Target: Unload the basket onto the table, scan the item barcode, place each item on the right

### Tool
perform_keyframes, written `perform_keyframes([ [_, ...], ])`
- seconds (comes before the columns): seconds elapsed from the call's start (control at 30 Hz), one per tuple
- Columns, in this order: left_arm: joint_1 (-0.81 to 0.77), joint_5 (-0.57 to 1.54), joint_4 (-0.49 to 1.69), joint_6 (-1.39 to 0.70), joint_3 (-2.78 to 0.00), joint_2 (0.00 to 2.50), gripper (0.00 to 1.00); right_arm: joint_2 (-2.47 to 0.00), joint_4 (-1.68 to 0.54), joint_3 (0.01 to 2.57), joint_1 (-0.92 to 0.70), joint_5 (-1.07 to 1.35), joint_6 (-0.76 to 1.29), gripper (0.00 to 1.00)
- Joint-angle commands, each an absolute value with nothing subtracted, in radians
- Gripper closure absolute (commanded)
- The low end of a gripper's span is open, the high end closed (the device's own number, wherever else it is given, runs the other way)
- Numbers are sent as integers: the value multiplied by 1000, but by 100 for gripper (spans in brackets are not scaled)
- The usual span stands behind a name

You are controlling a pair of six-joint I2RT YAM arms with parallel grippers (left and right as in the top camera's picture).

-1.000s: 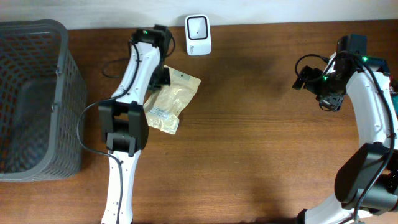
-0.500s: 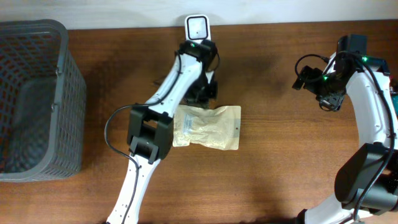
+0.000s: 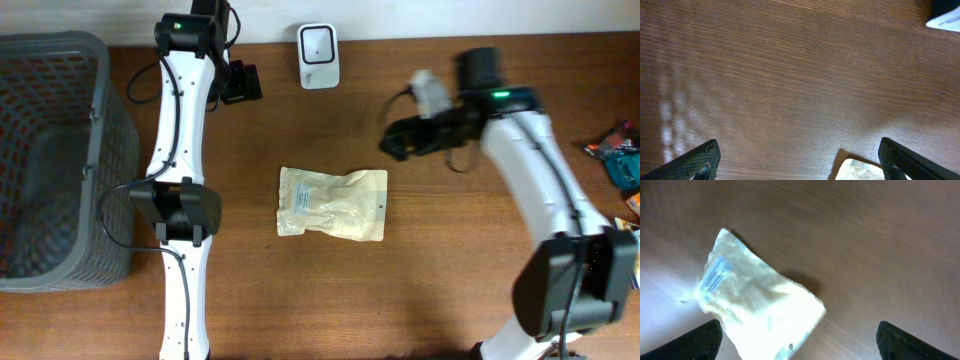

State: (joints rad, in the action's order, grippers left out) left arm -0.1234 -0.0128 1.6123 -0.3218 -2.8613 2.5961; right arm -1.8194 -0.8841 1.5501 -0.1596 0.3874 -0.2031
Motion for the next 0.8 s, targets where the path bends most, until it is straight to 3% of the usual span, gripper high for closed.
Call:
perform_keyframes([
  [0.0,-120,-23,1614,-322,-2865,2593,1,-1858,-853,1548,-305,168,-341,2],
  [0.1,-120,-23,1614,-322,-2865,2593,1,-1908,-933,1547,-428,234,-697,1],
  [0.2,-120,-23,1614,-322,-2865,2593,1,-1993,-933,1547,-512,232,-831,2],
  [0.33,-120,-23,1614,-322,-2865,2593,1,-2091,-897,1547,-550,249,-834,16],
  [0.63,-120,-23,1614,-322,-2865,2593,1,-2168,-853,1547,-550,277,-833,14],
  [0.77,-120,-23,1614,-322,-2865,2593,1,-2187,-859,1547,-550,275,-830,22],
])
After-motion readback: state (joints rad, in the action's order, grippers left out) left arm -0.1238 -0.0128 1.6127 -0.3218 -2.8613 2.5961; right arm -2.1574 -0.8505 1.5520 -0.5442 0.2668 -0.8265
